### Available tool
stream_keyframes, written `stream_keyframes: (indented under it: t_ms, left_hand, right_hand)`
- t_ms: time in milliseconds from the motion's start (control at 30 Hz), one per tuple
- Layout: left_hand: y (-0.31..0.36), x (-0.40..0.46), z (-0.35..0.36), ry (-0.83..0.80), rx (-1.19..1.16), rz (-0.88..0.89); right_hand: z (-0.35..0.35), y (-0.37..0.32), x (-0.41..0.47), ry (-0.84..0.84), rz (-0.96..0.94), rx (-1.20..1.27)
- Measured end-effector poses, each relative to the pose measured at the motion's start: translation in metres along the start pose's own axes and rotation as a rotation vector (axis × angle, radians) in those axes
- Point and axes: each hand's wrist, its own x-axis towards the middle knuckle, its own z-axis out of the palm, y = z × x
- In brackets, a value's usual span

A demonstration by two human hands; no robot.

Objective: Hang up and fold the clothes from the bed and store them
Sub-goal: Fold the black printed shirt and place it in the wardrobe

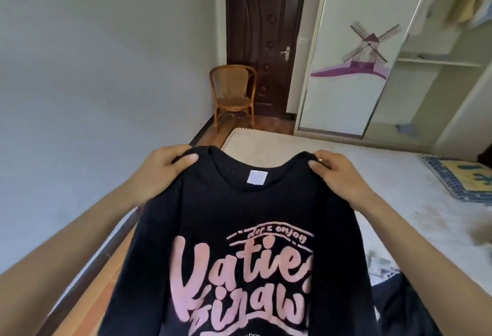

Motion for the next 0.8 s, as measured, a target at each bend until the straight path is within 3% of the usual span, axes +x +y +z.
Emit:
stream_keyframes:
  t_ms: [100, 200, 300, 367, 533, 800]
  left_hand:
    - [-0.112, 0.071, 0.053, -0.141, 0.274, -0.08]
    - [-0.214, 0.125, 0.113, -0.165, 0.65, -0.208]
    - [-0.307, 0.15, 0.165, -0.144, 0.876, -0.344]
    - [-0.354, 0.138, 0.207, -0.205, 0.953, -0.343]
    - [-0.395, 0.038, 0.304, -0.375, 0.88, -0.34]
    - [-0.408, -0.159, 0.393, -0.537, 0.693, -0.274]
  right_hand:
    - [0.072, 0.088, 0.08, -0.175, 0.18, -0.177]
    - [0.136, 0.164, 0.141, -0.139, 0.349, -0.316]
    - [0.2, 0.225, 0.157, -0.109, 0.482, -0.386]
    - [0.243, 0.257, 0.138, -0.193, 0.473, -0.414]
    - [0.328, 0.323, 0.025, -0.458, 0.371, -0.506]
    - [0.379, 0.368, -0.167, -0.576, 0.279, -0.674]
